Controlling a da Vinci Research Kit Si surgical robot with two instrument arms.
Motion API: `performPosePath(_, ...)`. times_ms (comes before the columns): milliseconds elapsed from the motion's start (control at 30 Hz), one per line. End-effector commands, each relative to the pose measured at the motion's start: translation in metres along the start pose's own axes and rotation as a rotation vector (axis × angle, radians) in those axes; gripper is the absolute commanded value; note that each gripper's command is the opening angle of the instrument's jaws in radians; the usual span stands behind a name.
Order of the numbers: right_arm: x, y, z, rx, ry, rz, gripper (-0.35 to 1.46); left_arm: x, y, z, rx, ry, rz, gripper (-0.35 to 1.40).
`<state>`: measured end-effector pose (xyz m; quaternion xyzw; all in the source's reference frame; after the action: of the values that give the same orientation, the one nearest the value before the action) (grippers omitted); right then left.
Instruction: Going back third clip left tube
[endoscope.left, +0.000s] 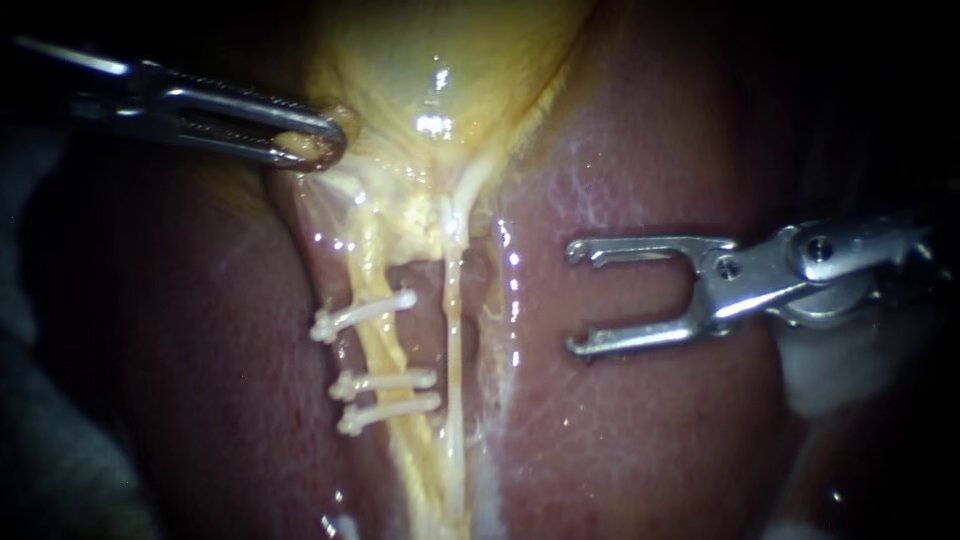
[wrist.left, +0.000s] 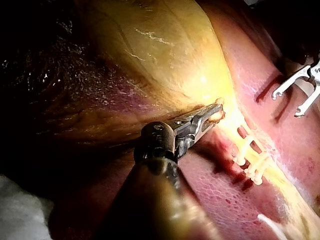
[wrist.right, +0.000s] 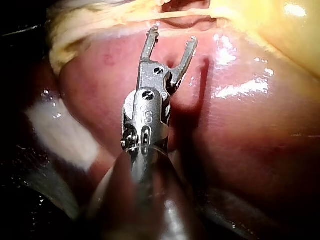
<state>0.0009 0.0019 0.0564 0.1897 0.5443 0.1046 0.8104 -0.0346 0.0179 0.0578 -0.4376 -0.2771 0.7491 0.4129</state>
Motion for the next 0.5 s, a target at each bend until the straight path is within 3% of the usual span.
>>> performPosePath(33, 0.0, 0.0, 0.0, 0.0, 0.001, 0.0, 0.49, -0.0001, -0.0001, 0.0004, 0.005, 0.002, 0.002, -0.35)
performPosePath(333, 0.0001, -0.0001, 0.0001, 0.0, 0.001, 0.0, 0.49, -0.0016, -0.0014, 0.0043, -0.003, -0.003, 0.012, -0.35)
performPosePath(500, 0.0001, -0.0001, 0.0001, 0.003, 0.002, 0.0, 0.5, -0.0019, -0.0015, 0.0048, -0.004, -0.004, 0.015, -0.35)
